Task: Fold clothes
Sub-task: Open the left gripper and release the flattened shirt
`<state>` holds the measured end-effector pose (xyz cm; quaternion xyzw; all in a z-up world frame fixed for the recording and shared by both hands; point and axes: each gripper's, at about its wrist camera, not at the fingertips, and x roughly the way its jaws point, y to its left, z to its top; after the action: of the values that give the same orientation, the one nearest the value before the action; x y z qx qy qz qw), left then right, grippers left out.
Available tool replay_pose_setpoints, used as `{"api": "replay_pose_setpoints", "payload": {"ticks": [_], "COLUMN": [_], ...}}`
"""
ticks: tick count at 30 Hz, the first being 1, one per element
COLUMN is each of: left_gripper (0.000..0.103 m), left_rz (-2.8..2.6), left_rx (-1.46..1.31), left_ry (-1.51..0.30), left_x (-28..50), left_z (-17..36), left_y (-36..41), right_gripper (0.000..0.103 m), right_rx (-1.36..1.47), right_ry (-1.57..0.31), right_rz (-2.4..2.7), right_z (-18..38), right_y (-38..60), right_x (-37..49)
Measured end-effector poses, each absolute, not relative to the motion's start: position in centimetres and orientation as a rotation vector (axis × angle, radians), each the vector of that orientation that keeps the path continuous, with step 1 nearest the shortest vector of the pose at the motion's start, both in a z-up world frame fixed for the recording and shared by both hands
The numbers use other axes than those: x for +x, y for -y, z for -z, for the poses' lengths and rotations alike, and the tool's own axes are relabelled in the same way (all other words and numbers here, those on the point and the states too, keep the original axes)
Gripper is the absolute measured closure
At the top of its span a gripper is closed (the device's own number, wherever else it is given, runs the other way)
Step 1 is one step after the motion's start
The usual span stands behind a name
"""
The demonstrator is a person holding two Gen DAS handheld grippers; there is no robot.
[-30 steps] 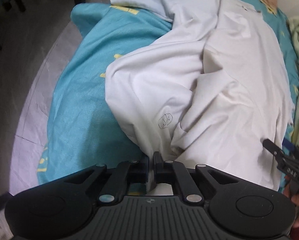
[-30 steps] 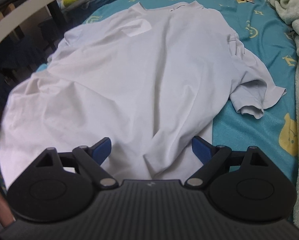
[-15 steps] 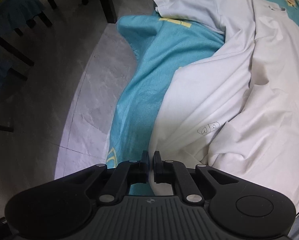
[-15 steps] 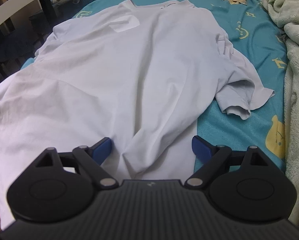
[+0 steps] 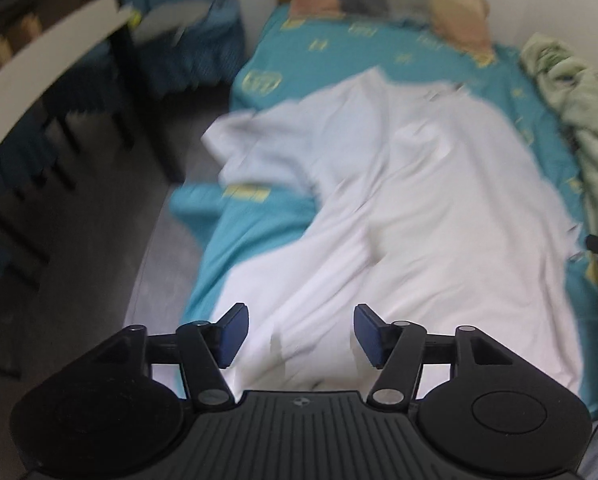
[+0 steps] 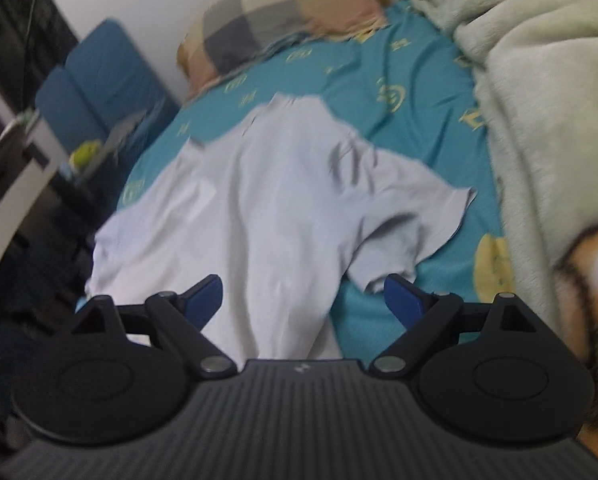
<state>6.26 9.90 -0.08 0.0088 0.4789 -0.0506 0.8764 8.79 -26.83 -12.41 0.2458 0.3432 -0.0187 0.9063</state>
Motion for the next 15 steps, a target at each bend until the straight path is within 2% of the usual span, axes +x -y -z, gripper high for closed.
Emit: {"api": "replay_pose_setpoints", "payload": {"ticks": [1,5,9,11,15], "left_gripper": [0.039,0.036,0.036,0.036,0.036], "left_rz": [0.12,0.17,0.241,0.26,0.281], "left_rx": [0.018,-0.101,-0.116,-0.108,-0.111], "left_ry": [-0.961,-0.865,-0.852,-0.841,-0.793], "left_x": [6.1,5.9,6.7,7.1,8.2], "left_z": [-0.5,0.0,1.8,2.5,4.3], "left_y": [-8.7,-2.5,3.5,4.9,4.4], "right_gripper": [0.021,0.027,0.028,0.033,0.034], "right_rx": [0.512,0.483,0.398,0.351,0.276], "right_ry": [-0.696,-0.66,-0.64,-0.647,-0.678], "right_rz": [0.056,0.09,0.105,0.113,0.141], "right_z": [12.3,12.2,12.4,12.8,14.5], "right_y": [27.3,28.0,28.1,28.1,28.9], "right_x": [9.0,10.3,12.7,14.3,18.3]}}
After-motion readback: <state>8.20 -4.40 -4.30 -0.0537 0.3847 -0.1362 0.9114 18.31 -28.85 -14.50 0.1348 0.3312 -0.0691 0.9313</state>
